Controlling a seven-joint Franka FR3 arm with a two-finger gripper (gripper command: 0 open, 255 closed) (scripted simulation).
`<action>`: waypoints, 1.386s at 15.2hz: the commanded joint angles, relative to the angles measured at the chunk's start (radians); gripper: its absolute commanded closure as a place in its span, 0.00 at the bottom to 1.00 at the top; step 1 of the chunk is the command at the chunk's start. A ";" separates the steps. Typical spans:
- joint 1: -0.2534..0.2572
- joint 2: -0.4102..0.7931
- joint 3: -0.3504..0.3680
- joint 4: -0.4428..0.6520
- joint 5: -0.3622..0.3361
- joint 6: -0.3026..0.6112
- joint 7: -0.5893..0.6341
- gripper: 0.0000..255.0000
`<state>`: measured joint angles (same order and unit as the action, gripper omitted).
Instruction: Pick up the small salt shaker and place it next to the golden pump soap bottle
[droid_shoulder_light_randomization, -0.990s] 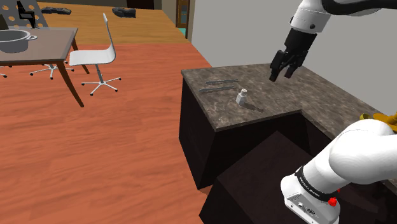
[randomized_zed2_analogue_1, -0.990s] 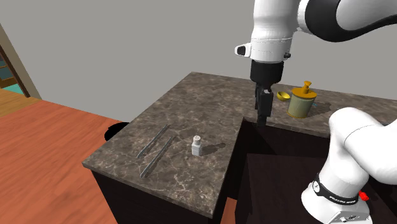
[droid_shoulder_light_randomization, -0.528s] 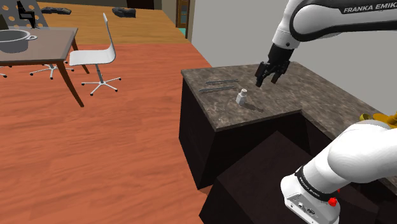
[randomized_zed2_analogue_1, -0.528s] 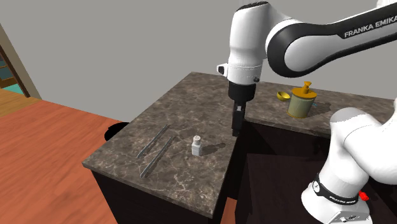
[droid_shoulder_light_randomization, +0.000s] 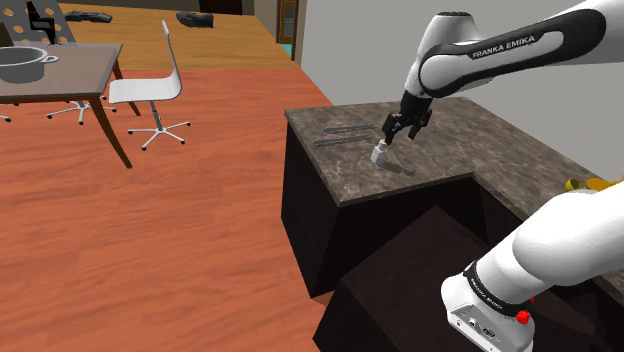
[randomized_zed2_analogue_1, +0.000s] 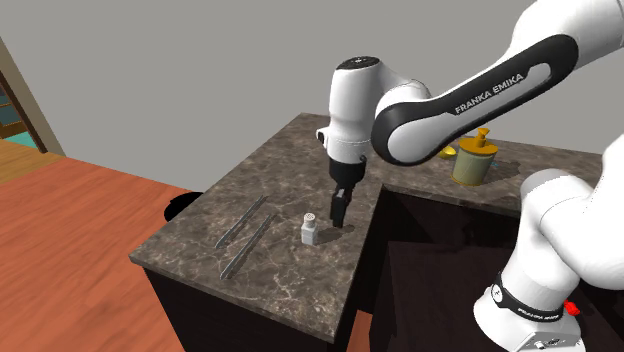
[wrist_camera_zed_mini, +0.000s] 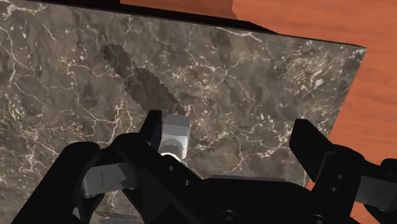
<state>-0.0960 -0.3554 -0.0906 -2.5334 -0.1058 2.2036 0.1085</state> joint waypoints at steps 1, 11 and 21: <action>-0.014 0.080 -0.011 0.018 -0.018 0.075 0.004 0.00; -0.054 0.376 -0.039 0.117 -0.078 0.313 0.047 0.00; -0.059 0.445 -0.044 0.111 -0.081 0.388 0.049 0.00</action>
<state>-0.1553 0.0889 -0.1342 -2.4217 -0.1869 2.5910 0.1573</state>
